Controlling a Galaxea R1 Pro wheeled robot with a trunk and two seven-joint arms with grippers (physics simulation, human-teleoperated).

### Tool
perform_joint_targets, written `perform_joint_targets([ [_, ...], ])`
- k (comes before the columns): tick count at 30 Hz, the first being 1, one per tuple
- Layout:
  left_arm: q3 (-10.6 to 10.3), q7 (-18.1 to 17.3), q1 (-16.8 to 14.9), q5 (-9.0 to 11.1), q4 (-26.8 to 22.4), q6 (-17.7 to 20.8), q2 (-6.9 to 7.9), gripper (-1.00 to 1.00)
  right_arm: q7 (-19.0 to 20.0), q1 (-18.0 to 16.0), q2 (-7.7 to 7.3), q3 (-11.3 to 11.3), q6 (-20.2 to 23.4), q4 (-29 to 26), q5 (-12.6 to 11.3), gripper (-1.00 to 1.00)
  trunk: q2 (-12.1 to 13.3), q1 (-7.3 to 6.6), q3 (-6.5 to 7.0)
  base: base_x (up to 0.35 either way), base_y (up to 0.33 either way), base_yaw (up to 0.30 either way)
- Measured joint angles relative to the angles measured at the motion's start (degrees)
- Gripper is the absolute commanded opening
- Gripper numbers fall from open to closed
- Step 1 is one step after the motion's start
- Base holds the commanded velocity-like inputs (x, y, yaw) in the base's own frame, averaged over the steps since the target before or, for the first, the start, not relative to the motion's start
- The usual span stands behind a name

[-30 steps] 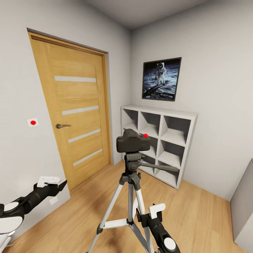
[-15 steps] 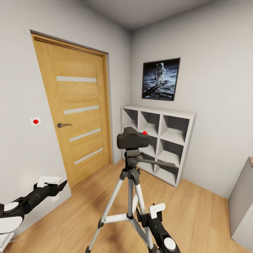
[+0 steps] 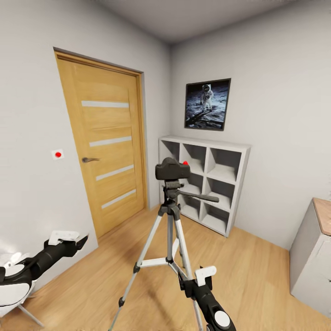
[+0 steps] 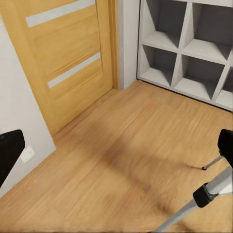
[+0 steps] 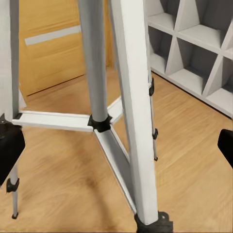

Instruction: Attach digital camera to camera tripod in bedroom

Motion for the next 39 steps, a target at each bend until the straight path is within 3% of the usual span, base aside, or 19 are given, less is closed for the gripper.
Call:
perform_joint_targets([
  [16, 0.01, 0.05, 0.02, 0.08, 0.04, 0.15, -0.16, 1.00, 0.00, 0.00, 0.01, 0.00, 0.01, 0.00, 0.00, 1.00, 0.00, -0.01, 0.00, -0.321, -0.099, 0.000],
  [24, 0.02, 0.07, 0.02, 0.36, 0.22, 0.25, -0.35, 1.00, 0.03, 0.00, 0.00, 0.00, 0.01, 0.00, 0.00, 1.00, -0.01, -0.03, 0.00, -0.156, -0.188, 0.000],
  [32, -0.03, 0.17, 0.00, 0.48, 1.05, 0.35, -3.61, 1.00, -0.04, 0.00, 0.15, 0.00, 0.00, 0.00, 0.00, 1.00, 0.00, -0.03, 0.00, -0.021, -0.041, 0.000],
  [39, -0.03, 0.19, 0.02, 0.52, 1.22, 0.35, -4.18, 1.00, -0.08, 0.00, 0.16, 0.00, 0.00, 0.00, 0.07, 1.00, -0.01, -0.04, 0.00, -0.001, -0.002, 0.000],
])
